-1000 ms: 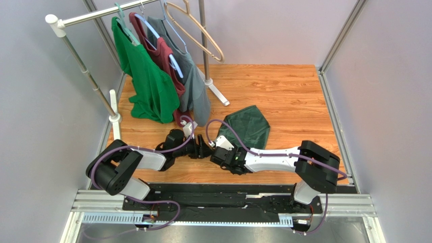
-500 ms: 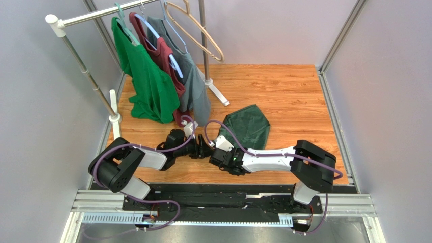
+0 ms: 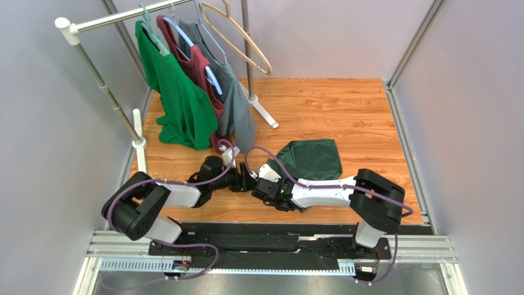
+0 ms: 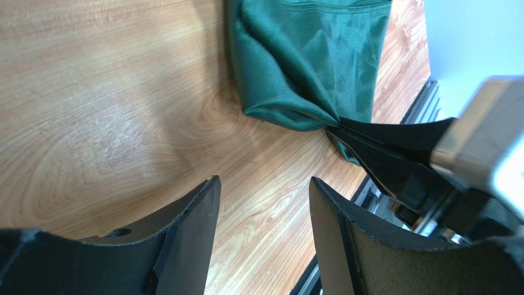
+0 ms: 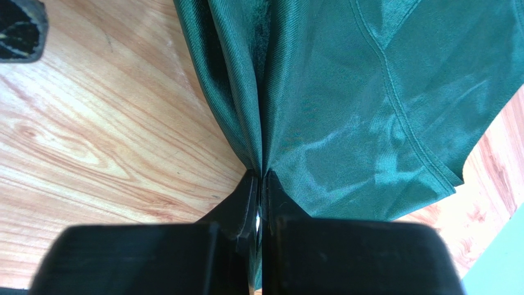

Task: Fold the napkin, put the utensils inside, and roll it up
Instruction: Roll the napkin with the utensil

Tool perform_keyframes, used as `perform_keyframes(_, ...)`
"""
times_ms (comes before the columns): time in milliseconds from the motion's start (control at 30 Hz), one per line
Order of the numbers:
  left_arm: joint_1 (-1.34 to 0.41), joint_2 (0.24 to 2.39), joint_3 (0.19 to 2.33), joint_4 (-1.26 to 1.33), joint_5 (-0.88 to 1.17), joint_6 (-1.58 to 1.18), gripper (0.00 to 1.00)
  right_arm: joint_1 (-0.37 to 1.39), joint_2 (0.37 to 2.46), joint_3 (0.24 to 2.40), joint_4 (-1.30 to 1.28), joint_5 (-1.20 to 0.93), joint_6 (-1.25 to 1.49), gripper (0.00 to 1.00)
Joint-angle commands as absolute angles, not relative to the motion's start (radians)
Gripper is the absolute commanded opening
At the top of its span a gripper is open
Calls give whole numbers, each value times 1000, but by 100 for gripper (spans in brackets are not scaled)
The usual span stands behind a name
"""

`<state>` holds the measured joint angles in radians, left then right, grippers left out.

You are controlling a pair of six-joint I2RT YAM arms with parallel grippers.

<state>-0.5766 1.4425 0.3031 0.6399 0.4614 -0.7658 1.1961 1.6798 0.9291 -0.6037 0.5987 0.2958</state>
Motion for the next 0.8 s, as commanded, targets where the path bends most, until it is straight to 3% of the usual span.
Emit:
perform_keyframes(0, -583, 1390, 331, 611, 454, -719, 64, 1169, 1669, 940, -560, 433, 267, 0)
perform_keyframes(433, -583, 1230, 350, 506, 379, -530, 68, 962, 1585, 873, -440, -58, 189, 0)
perform_keyframes(767, -592, 1207, 356, 578, 472, -336, 68, 807, 1620, 857, -381, -342, 169, 0)
